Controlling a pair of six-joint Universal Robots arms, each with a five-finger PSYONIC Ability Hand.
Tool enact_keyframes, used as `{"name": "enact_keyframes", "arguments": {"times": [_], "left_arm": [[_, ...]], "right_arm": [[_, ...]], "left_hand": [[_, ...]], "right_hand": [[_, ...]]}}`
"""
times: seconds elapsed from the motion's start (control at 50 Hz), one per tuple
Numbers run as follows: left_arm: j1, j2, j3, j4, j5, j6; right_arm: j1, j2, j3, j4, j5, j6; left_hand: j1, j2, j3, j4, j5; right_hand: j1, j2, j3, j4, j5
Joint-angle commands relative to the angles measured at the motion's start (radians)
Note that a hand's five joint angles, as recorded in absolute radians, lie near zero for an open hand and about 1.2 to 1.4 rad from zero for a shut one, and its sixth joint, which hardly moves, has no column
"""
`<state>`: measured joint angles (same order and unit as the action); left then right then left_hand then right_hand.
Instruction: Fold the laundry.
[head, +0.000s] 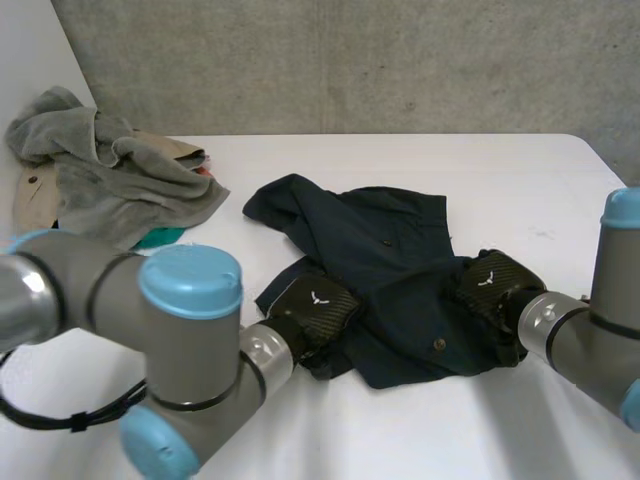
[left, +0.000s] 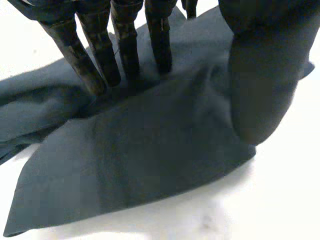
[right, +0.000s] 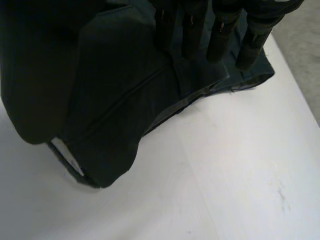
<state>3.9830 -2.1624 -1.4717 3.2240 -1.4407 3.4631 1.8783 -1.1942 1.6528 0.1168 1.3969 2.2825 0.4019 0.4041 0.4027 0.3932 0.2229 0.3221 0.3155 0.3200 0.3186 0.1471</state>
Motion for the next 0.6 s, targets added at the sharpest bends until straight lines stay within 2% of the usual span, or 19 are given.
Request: {"name": "enact_keyframes", "arguments": {"times": [0.02,0.04,0.06,0.08,0.18,0.26,0.36,0.44,0.5,0.54,0.6], "left_arm": [[-0.01,-0.123,0.093,-0.03,-0.049,0.09],[-0.01,-0.125,0.097,-0.033,-0.053,0.096],[-0.008,-0.117,0.099,-0.036,-0.063,0.105],[-0.007,-0.108,0.099,-0.033,-0.067,0.105],[0.004,0.031,0.08,-0.009,-0.089,0.076],[0.008,0.22,0.07,-0.003,-0.055,0.03],[0.037,0.459,0.115,0.0,-0.009,-0.028],[0.077,0.559,0.218,-0.001,0.003,-0.079],[0.116,0.575,0.298,0.0,-0.004,-0.114],[0.169,0.558,0.391,-0.006,-0.017,-0.156],[0.229,0.48,0.508,-0.027,-0.023,-0.226]], "right_arm": [[0.012,0.016,0.045,-0.111,0.016,0.067],[0.013,0.016,0.045,-0.115,0.013,0.077],[0.013,0.015,0.044,-0.124,0.013,0.086],[0.013,0.012,0.042,-0.126,0.014,0.092],[0.01,-0.028,-0.002,-0.105,0.016,0.12],[-0.011,-0.122,-0.088,-0.043,0.013,0.137],[-0.015,-0.235,-0.313,0.062,-0.002,0.207],[-0.019,-0.29,-0.492,0.083,-0.033,0.322],[-0.03,-0.294,-0.585,0.072,-0.041,0.396],[-0.05,-0.268,-0.657,0.043,-0.045,0.483],[-0.042,-0.21,-0.718,-0.021,-0.044,0.593]], "left_hand": [[0.459,0.457,0.458,0.468,0.464],[0.62,0.618,0.619,0.629,0.625],[0.991,0.988,0.99,0.999,0.995],[0.994,0.992,0.994,1.003,0.999],[0.994,0.992,0.994,1.003,0.999],[0.994,0.992,0.994,1.003,0.999],[0.994,0.992,0.994,1.003,0.999],[0.994,0.992,0.994,1.003,0.999],[0.994,0.992,0.994,1.003,0.999],[0.994,0.992,0.994,1.003,0.999],[0.994,0.992,0.994,1.003,0.999]], "right_hand": [[0.154,0.161,0.156,0.158,0.155],[0.329,0.336,0.331,0.333,0.33],[0.895,0.901,0.897,0.898,0.895],[1.072,1.079,1.074,1.076,1.073],[1.074,1.081,1.076,1.078,1.075],[1.074,1.081,1.076,1.078,1.075],[1.074,1.081,1.076,1.078,1.075],[1.074,1.081,1.076,1.078,1.075],[1.074,1.081,1.076,1.078,1.075],[1.074,1.081,1.076,1.078,1.075],[1.074,1.081,1.076,1.078,1.075]]}}
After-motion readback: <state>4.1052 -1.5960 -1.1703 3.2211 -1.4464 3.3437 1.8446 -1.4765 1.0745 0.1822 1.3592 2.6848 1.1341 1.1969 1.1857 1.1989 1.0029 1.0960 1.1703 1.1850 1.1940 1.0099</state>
